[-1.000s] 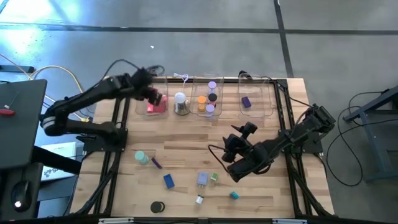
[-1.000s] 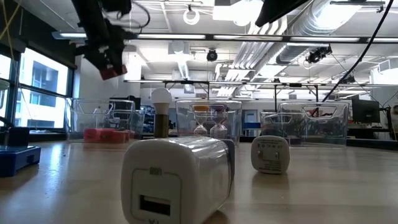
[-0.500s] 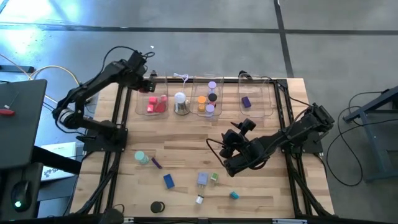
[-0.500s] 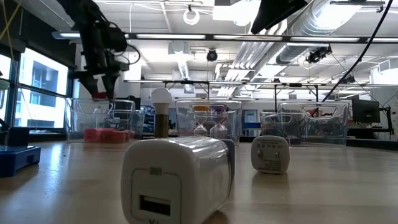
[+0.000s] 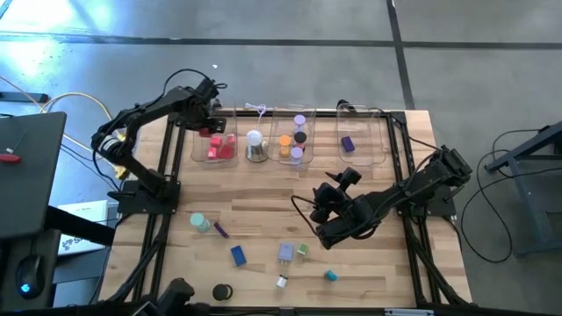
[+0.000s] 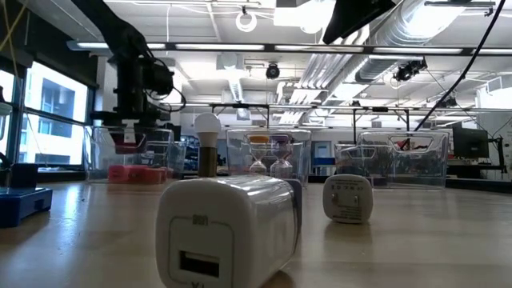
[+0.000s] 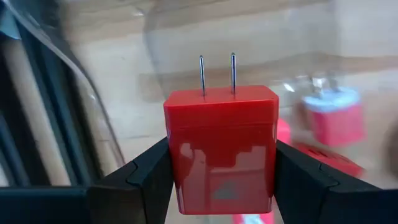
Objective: Pick & Place Office items
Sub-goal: Put the red charger adapter into the left transparent bin
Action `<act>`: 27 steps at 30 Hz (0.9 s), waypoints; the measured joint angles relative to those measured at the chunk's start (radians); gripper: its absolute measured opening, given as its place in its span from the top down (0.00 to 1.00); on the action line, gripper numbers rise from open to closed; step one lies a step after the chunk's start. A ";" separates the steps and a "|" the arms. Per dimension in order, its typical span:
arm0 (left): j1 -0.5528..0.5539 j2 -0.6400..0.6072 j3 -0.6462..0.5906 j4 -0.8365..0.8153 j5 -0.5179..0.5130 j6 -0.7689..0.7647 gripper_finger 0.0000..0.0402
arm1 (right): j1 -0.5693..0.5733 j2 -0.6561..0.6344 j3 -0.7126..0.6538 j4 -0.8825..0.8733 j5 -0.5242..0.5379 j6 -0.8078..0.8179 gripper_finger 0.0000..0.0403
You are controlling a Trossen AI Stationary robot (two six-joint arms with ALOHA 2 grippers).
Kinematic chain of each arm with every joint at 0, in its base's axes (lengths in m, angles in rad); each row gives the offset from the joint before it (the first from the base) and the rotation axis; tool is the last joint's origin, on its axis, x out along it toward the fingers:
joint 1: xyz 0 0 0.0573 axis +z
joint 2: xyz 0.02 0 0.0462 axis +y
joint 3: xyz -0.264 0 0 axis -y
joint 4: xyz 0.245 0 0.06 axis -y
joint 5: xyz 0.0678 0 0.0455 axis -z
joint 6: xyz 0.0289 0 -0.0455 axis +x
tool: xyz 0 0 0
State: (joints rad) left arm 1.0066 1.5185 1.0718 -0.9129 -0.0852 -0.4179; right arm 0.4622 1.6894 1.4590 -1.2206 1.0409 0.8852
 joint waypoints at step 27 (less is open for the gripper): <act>-0.009 0.050 0.000 0.006 -0.051 -0.009 0.42 | -0.019 0.000 -0.137 0.089 0.000 -0.026 0.31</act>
State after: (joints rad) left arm 0.9974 1.5681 1.0714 -0.9073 -0.1364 -0.4267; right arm 0.4427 1.6894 1.3220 -1.1316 1.0405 0.8593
